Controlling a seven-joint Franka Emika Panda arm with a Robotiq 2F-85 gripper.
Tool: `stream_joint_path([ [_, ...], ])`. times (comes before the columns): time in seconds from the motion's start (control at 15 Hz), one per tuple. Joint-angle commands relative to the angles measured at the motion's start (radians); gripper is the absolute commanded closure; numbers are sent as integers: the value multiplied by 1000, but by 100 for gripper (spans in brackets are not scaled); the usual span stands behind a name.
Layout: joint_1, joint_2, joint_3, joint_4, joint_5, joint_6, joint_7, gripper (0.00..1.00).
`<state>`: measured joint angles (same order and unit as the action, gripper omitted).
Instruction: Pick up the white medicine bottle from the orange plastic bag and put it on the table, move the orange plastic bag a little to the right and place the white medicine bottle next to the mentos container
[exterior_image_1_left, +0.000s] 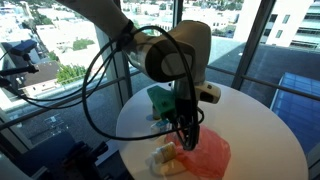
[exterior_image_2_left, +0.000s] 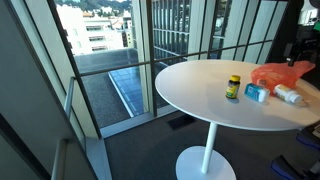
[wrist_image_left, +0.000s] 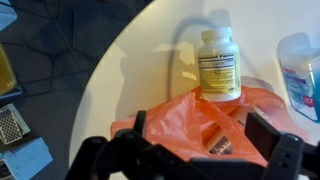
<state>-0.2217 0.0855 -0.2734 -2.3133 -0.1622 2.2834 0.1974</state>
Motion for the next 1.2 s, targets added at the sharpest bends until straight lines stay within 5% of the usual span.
stream_joint_path([
  [0.0, -25, 8, -17, 23, -28, 9, 16, 0],
  [0.6, -55, 71, -41, 7, -6, 224, -9, 0],
  [0.73, -55, 83, -48, 7, -7, 250, -4, 27],
  [1.13, -57, 109, -70, 15, -3, 287, 0, 75],
])
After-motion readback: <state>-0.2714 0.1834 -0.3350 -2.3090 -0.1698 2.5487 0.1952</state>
